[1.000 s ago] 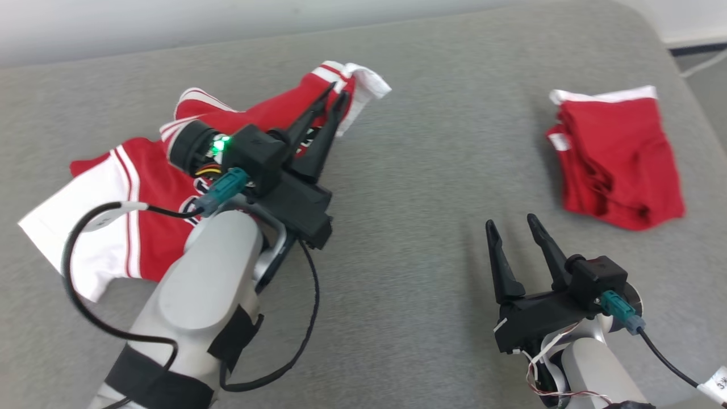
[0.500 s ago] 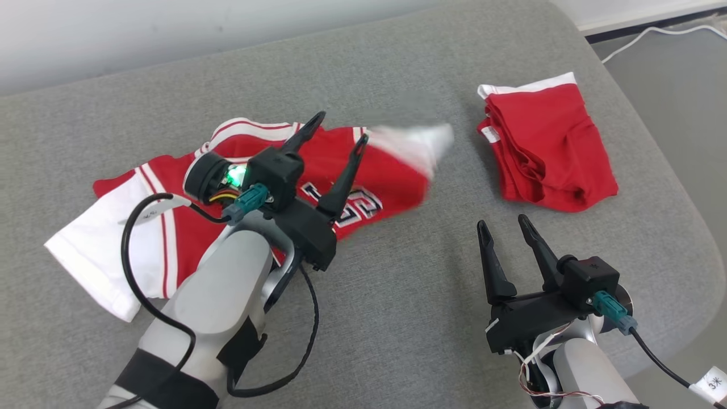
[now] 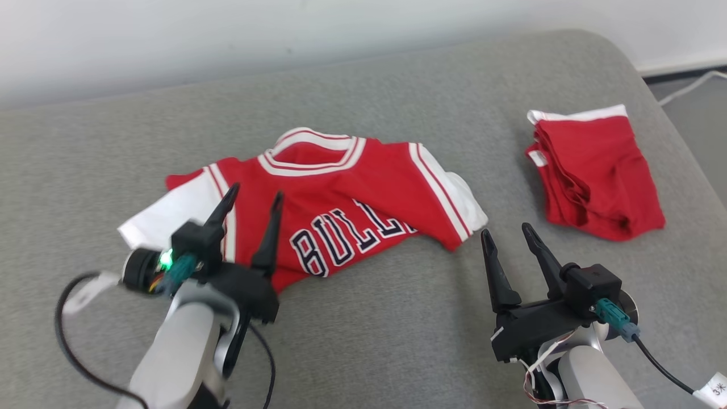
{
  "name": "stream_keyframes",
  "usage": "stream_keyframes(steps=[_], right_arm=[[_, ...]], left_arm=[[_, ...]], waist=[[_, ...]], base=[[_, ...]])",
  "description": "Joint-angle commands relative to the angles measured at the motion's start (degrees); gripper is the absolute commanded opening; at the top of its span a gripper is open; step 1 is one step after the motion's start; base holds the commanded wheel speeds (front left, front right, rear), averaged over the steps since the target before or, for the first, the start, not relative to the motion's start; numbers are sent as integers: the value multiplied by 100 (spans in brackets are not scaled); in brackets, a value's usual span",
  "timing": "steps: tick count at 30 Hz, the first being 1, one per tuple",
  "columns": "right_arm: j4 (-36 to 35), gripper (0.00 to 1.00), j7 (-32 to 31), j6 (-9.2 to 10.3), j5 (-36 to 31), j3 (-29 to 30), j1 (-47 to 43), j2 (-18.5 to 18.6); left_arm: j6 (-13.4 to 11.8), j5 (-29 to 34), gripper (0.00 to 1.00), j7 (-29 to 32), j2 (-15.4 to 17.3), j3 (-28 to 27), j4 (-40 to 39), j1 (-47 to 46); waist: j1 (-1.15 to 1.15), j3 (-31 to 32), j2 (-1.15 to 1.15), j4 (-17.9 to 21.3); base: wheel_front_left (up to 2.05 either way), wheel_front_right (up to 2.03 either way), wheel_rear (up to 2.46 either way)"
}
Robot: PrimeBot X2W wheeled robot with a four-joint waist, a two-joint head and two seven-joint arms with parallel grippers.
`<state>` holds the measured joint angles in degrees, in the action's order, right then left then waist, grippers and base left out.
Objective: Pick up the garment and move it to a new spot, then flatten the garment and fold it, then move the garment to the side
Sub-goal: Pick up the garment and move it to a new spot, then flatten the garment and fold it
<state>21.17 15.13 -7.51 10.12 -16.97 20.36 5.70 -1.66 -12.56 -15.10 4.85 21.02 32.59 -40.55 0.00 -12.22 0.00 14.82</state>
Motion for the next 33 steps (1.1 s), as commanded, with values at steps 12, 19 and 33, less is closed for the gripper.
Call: stream_keyframes(steps=[12,19,33], right_arm=[[67,100,0,4,20,-98,-235,102],[143,100,0,4,18,-172,-273,101],[512,100,0,4,-14,-608,311,383]], left_arm=[[-131,424,100,-8,42,-1167,-894,1651],[-114,573,100,-9,-48,-1641,-1186,2289],[-18,615,100,-8,-189,-1750,-1390,2621]], waist=[[0,636,0,-968],[0,752,0,-1282],[0,437,0,-2157]], base=[[0,0,0],[0,0,0],[0,0,0]])
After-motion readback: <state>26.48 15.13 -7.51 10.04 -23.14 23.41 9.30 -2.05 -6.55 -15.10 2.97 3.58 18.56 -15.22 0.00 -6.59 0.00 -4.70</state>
